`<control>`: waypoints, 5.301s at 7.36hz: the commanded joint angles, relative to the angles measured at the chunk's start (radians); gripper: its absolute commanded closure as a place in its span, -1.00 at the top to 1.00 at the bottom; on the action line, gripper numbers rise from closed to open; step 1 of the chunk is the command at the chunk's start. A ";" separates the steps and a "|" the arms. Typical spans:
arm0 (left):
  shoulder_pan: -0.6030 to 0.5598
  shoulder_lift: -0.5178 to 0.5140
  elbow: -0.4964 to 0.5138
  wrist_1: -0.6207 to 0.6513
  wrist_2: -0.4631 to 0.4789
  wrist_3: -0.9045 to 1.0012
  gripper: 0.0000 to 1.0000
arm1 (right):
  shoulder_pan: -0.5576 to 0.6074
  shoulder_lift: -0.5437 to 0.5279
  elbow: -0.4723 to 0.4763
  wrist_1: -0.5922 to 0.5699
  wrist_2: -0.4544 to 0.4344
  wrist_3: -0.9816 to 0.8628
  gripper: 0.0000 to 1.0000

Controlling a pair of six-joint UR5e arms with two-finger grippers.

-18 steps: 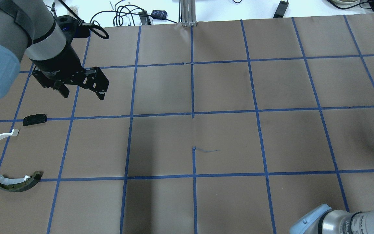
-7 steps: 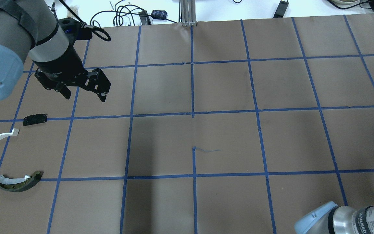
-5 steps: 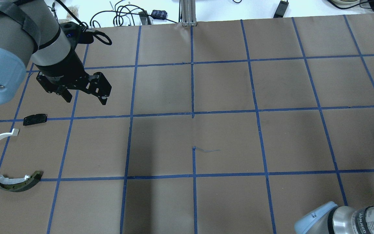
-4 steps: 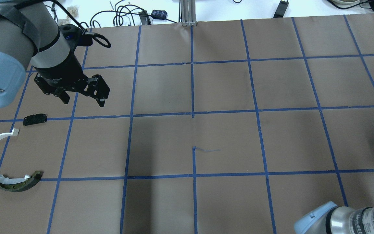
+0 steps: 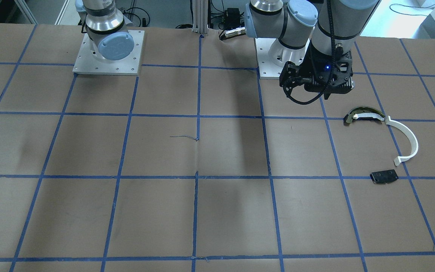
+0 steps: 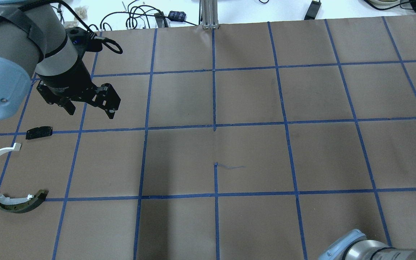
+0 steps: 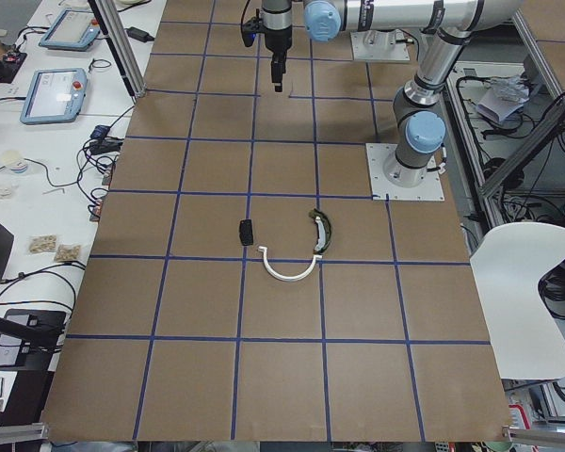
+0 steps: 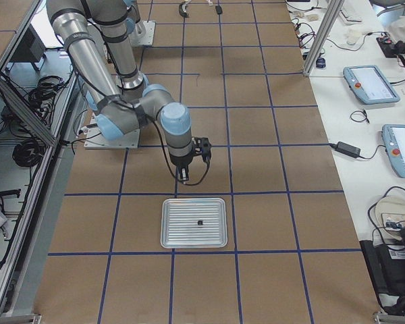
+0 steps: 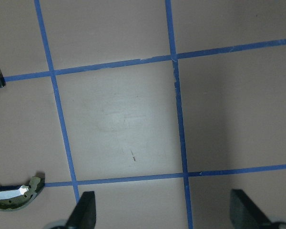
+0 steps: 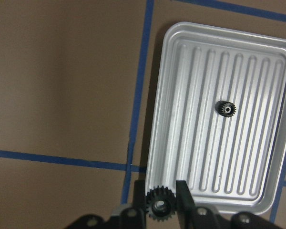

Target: Place bearing gear from tray to pile

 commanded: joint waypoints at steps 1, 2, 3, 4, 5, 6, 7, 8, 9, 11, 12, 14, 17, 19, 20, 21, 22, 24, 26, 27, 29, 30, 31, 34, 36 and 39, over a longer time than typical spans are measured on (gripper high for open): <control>0.000 0.000 0.000 0.004 -0.001 -0.002 1.00 | 0.205 -0.183 -0.023 0.221 -0.004 0.298 -0.96; 0.000 0.000 0.000 0.004 -0.002 0.000 1.00 | 0.327 -0.214 -0.063 0.325 0.005 0.469 -0.95; 0.002 -0.002 0.000 0.006 -0.005 0.000 1.00 | 0.496 -0.210 -0.104 0.370 0.008 0.658 -0.95; 0.012 0.000 0.009 0.007 -0.005 0.000 1.00 | 0.654 -0.187 -0.131 0.366 0.011 0.877 -0.95; 0.014 -0.002 0.012 0.010 -0.008 0.000 1.00 | 0.798 -0.135 -0.163 0.355 0.011 1.081 -0.95; 0.014 -0.002 0.009 0.010 -0.007 0.000 1.00 | 0.935 -0.057 -0.236 0.348 0.004 1.215 -0.95; 0.014 0.000 0.009 0.012 -0.007 0.000 1.00 | 1.051 0.056 -0.311 0.323 0.011 1.315 -0.95; 0.014 -0.002 0.011 0.013 -0.007 0.000 1.00 | 1.159 0.176 -0.357 0.250 0.016 1.340 -0.94; 0.014 0.000 0.008 0.012 -0.005 0.000 1.00 | 1.239 0.263 -0.368 0.164 0.017 1.389 -0.89; 0.015 0.000 0.009 0.013 -0.002 0.000 1.00 | 1.333 0.361 -0.362 0.040 0.013 1.531 -0.77; 0.014 0.000 0.008 0.012 -0.001 0.000 1.00 | 1.350 0.387 -0.335 -0.015 0.013 1.516 -0.73; 0.015 -0.002 0.009 0.013 -0.001 0.000 1.00 | 1.384 0.436 -0.220 -0.304 0.014 1.535 -0.59; 0.015 0.001 0.003 0.015 0.002 0.000 1.00 | 1.389 0.438 -0.191 -0.347 -0.001 1.531 0.91; 0.018 -0.003 0.003 0.016 -0.002 0.001 1.00 | 1.360 0.418 -0.241 -0.331 0.007 1.443 1.00; 0.026 -0.006 0.006 0.013 0.001 0.004 1.00 | 1.326 0.387 -0.282 -0.229 0.004 1.402 1.00; 0.028 -0.009 -0.001 0.015 -0.007 0.007 1.00 | 1.271 0.331 -0.313 -0.103 0.005 1.319 1.00; 0.019 -0.028 -0.001 0.018 -0.031 -0.003 1.00 | 1.195 0.263 -0.319 0.001 0.008 1.201 1.00; -0.014 -0.090 -0.003 0.057 -0.148 -0.058 1.00 | 1.015 0.138 -0.319 0.215 0.002 0.929 1.00; -0.092 -0.179 -0.003 0.163 -0.139 -0.107 1.00 | 0.798 0.047 -0.319 0.339 -0.007 0.690 1.00; -0.115 -0.230 -0.004 0.220 -0.143 -0.123 1.00 | 0.695 0.031 -0.318 0.343 -0.009 0.526 1.00; -0.162 -0.348 -0.015 0.348 -0.148 -0.125 1.00 | 0.449 0.031 -0.321 0.369 0.005 0.362 1.00; -0.191 -0.386 -0.014 0.396 -0.142 -0.125 1.00 | 0.357 0.039 -0.321 0.349 0.002 0.213 1.00; -0.234 -0.402 -0.014 0.426 -0.140 -0.125 1.00 | 0.288 0.069 -0.323 0.311 -0.001 0.043 1.00; -0.259 -0.475 -0.015 0.481 -0.148 -0.118 1.00 | 0.147 0.236 -0.326 0.045 0.002 -0.344 1.00; -0.262 -0.544 -0.014 0.599 -0.153 -0.109 1.00 | 0.071 0.360 -0.367 -0.004 0.014 -0.525 1.00; -0.291 -0.595 -0.015 0.624 -0.153 -0.103 1.00 | 0.059 0.506 -0.396 -0.034 0.059 -0.887 1.00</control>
